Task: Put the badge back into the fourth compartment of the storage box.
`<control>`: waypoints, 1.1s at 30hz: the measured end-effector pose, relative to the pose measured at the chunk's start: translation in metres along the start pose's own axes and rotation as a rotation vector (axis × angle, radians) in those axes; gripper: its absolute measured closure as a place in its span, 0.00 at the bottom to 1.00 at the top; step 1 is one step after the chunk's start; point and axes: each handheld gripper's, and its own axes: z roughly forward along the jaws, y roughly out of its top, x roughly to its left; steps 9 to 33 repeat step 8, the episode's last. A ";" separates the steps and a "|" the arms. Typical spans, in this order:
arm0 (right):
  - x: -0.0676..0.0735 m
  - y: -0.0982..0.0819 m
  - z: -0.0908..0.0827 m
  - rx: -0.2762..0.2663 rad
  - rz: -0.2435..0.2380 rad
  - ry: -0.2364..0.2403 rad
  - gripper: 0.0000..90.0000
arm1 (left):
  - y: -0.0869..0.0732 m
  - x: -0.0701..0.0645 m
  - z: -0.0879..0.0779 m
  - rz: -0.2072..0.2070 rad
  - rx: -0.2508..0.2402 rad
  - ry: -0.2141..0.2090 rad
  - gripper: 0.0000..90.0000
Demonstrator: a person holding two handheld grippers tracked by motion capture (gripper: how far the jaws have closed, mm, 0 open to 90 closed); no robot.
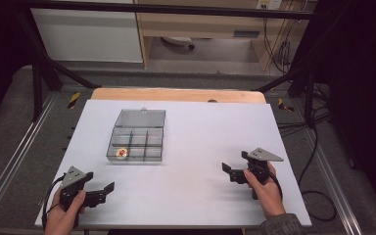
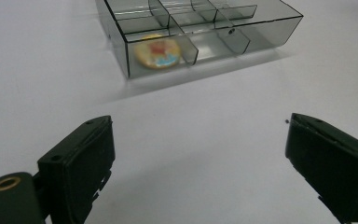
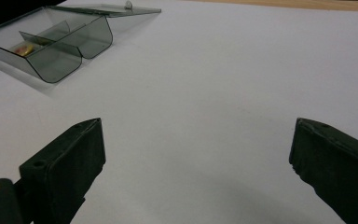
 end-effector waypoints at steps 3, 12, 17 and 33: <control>0.003 -0.001 0.005 0.026 -0.008 -0.013 0.05 | 0.000 0.000 0.000 0.000 0.000 0.000 0.09; 0.006 -0.003 0.012 0.086 -0.041 -0.048 0.05 | 0.000 0.000 0.001 0.001 0.001 -0.001 0.09; 0.006 -0.003 0.012 0.086 -0.041 -0.048 0.05 | 0.000 0.000 0.001 0.001 0.001 -0.001 0.09; 0.006 -0.003 0.012 0.086 -0.041 -0.048 0.05 | 0.000 0.000 0.001 0.001 0.001 -0.001 0.09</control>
